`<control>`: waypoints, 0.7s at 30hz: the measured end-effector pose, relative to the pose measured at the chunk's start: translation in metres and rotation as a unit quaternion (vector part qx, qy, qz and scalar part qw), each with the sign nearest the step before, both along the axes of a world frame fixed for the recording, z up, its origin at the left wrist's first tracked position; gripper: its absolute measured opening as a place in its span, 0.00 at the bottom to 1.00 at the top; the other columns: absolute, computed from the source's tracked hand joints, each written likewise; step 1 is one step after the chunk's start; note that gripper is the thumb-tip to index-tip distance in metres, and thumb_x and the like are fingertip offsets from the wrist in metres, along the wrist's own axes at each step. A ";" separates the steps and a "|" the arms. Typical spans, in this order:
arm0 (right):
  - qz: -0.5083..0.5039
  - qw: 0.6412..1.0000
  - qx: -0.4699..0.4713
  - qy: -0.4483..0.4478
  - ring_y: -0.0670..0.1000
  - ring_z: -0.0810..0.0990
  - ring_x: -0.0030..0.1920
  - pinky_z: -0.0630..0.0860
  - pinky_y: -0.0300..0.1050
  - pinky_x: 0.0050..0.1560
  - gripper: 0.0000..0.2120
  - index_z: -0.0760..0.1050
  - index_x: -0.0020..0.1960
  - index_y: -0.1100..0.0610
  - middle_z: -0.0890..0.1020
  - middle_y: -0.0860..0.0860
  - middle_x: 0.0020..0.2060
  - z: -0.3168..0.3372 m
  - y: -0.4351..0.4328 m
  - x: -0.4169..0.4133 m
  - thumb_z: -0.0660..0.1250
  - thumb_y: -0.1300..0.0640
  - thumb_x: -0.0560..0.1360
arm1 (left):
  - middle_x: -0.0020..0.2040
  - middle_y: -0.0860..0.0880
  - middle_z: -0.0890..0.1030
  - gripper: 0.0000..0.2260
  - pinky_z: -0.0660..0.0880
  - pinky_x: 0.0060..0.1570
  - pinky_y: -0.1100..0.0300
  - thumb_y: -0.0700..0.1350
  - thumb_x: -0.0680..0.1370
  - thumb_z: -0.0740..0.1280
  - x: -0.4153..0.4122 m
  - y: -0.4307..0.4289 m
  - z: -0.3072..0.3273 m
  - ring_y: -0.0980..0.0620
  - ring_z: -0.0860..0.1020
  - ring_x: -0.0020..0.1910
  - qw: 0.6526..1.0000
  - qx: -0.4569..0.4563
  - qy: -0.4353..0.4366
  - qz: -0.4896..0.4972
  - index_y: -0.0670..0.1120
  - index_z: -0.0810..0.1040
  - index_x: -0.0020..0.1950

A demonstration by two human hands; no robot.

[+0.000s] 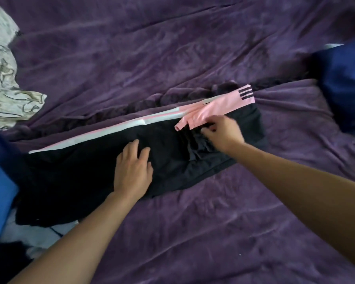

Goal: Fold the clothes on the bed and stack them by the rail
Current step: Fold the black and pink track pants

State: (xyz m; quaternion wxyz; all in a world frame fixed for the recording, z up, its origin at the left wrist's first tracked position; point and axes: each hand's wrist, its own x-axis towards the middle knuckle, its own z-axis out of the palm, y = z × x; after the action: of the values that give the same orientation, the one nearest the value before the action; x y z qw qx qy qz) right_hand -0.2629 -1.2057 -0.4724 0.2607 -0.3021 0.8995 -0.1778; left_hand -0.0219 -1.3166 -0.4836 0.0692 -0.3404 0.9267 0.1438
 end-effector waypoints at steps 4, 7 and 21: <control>-0.144 0.982 -0.005 0.123 0.58 0.80 0.55 0.75 0.50 0.54 0.17 0.78 0.60 0.52 0.82 0.55 0.54 0.020 0.035 -0.078 0.66 0.53 0.72 | 0.71 0.39 0.67 0.18 0.68 0.66 0.45 0.42 0.77 0.66 -0.051 0.032 -0.006 0.39 0.65 0.70 0.994 0.023 0.078 -0.075 0.43 0.74 0.67; -0.175 0.981 0.041 0.076 0.56 0.79 0.58 0.75 0.48 0.58 0.21 0.75 0.63 0.51 0.81 0.52 0.57 0.010 0.051 -0.122 0.68 0.49 0.71 | 0.75 0.41 0.60 0.21 0.63 0.70 0.46 0.47 0.80 0.60 -0.087 0.050 -0.019 0.41 0.59 0.74 0.988 0.009 0.054 -0.144 0.49 0.66 0.73; -0.122 0.981 -0.150 -0.008 0.52 0.80 0.49 0.76 0.45 0.51 0.19 0.78 0.57 0.55 0.82 0.53 0.49 0.041 0.031 -0.080 0.74 0.54 0.68 | 0.67 0.42 0.72 0.16 0.69 0.62 0.47 0.43 0.79 0.63 -0.060 0.020 -0.008 0.42 0.71 0.64 0.991 0.051 0.122 0.017 0.42 0.75 0.66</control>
State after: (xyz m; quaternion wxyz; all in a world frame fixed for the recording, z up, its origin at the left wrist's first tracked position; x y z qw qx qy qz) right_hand -0.3434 -1.1747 -0.4318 0.1963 -0.2238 0.8907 -0.3436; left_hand -0.0817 -1.2964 -0.4911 -0.0300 -0.3321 0.9137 0.2323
